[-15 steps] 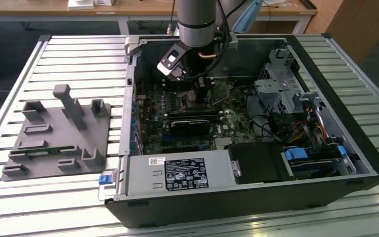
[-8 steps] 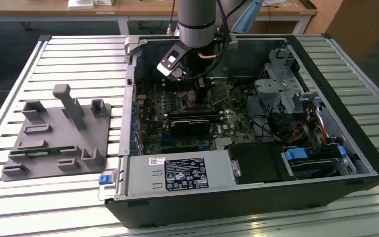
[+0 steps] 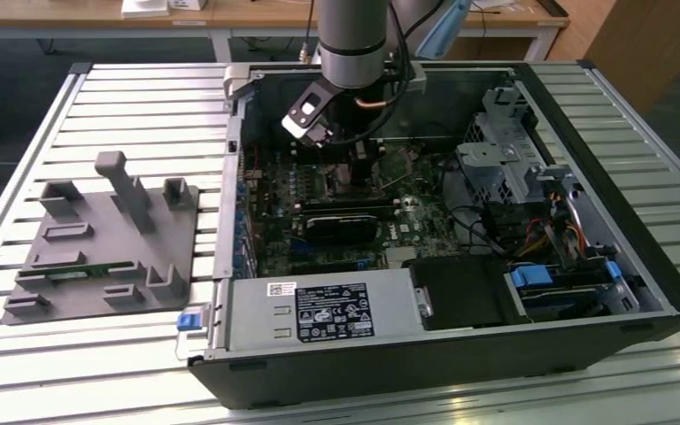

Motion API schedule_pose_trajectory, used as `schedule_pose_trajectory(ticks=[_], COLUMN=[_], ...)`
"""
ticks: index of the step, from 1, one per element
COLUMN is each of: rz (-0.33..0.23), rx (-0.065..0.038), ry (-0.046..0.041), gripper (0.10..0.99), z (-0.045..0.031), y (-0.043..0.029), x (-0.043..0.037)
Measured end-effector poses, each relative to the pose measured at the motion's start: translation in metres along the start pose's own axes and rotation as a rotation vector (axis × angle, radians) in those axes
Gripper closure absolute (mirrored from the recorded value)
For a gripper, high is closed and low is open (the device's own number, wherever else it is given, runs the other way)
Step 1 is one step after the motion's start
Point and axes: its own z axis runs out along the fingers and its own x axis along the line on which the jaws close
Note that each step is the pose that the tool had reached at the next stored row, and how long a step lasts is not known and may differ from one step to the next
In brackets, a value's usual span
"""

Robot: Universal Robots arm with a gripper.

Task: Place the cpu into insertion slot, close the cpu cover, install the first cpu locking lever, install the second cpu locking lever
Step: 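Place the cpu into insertion slot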

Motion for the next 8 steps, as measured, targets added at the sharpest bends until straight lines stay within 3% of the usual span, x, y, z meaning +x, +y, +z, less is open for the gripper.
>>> schedule_pose_trajectory(ticks=[8], rz=[0.0], rx=[0.0], ry=[0.0], gripper=[0.549], z=[0.0004], y=[-0.001], x=[0.0])
